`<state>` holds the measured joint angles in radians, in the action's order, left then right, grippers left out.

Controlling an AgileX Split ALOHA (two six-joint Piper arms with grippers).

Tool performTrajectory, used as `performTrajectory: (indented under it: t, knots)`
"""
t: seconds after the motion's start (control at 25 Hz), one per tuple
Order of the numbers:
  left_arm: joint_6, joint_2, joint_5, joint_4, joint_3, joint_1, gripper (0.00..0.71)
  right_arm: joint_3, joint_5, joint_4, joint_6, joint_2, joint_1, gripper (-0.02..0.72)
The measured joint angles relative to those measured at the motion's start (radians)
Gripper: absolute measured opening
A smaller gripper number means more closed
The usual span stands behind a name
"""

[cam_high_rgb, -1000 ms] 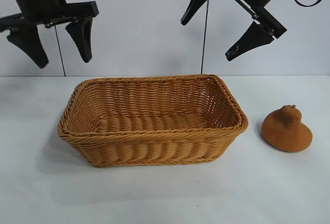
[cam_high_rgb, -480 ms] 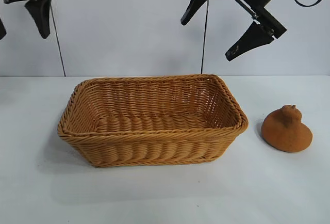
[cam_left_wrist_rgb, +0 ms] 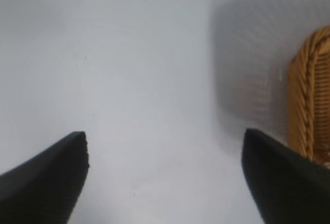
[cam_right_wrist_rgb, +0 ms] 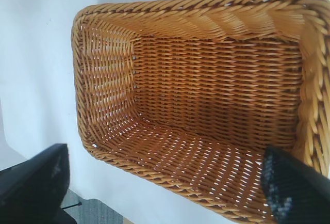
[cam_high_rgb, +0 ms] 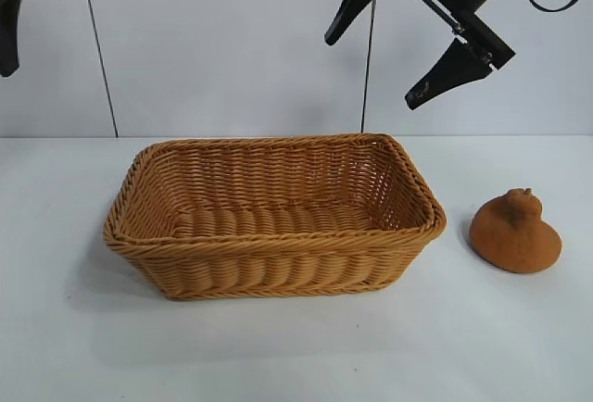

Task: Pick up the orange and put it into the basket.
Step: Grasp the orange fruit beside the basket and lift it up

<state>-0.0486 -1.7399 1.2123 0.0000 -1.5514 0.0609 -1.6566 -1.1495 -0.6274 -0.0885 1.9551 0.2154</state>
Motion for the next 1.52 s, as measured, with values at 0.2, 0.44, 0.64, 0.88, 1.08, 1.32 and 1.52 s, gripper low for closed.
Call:
performTrajectory:
  t: [0.2, 0.44, 0.64, 0.88, 1.08, 1.32, 1.52]
  knots:
    - [0.001, 0.245, 0.001, 0.005, 0.23, 0.001, 0.582, 0.0, -0.007, 0.0, 0.0, 0.0, 0.0, 0.694]
    - [0.002, 0.559, 0.002, 0.007, 0.469, 0.001, 0.582, 0.0, -0.016, 0.0, 0.0, 0.0, 0.0, 0.694]
    - [0.002, 0.815, 0.003, 0.007, 0.672, 0.001, 0.582, 0.0, -0.017, 0.0, 0.0, 0.0, 0.0, 0.694]
    - [0.002, 1.116, -0.024, 0.0, 0.89, 0.001, 0.582, 0.0, -0.017, 0.0, 0.0, 0.0, 0.0, 0.694]
    - [0.002, 1.334, -0.114, 0.0, 1.023, 0.001, 0.582, 0.0, -0.017, 0.0, -0.016, 0.0, 0.0, 0.694]
    - [0.002, 1.484, -0.142, -0.009, 1.046, 0.001, 0.582, -0.031, -0.017, 0.061, -0.041, -0.021, 0.0, 0.694]
    - [0.002, 1.622, -0.147, -0.011, 1.047, 0.001, 0.582, -0.118, -0.037, 0.225, 0.009, -0.031, 0.0, 0.694]
